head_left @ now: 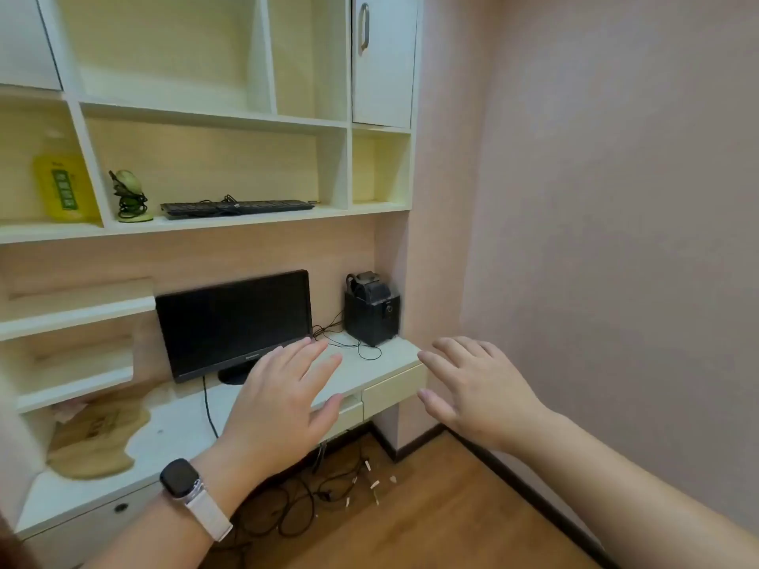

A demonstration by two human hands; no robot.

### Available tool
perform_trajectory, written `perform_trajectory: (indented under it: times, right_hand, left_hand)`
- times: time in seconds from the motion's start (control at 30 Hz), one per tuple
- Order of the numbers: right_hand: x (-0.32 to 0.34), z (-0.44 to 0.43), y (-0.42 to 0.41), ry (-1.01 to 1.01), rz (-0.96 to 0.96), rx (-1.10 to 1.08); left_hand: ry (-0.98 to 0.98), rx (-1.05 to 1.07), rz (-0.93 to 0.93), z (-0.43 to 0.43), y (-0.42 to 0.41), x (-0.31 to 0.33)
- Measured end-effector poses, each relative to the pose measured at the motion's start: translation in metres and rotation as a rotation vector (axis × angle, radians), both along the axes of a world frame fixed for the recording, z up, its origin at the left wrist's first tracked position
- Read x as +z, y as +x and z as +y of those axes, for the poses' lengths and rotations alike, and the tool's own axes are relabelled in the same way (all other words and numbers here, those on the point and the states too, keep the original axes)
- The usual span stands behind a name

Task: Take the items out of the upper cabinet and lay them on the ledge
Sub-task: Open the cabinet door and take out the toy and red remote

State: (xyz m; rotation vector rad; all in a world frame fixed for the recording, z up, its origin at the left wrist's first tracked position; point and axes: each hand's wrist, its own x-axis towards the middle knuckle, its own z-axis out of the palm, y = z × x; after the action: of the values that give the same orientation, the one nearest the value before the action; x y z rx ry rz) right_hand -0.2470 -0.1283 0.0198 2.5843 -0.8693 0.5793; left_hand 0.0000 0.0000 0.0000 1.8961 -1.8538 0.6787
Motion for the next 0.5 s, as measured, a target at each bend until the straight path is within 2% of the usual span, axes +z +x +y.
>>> perform_trajectory:
  times: [0.27,0.5]
  right_hand:
    - [-0.022,-0.076,0.0,0.005,-0.046,0.036]
    - [-0.02,-0.167,-0.027,0.051,-0.063,0.053]
  left_hand:
    - [0.008,-0.013,-0.02,-0.071,-0.005,-0.006]
    - [0.02,-0.039,-0.044,-0.17,-0.036,0.006]
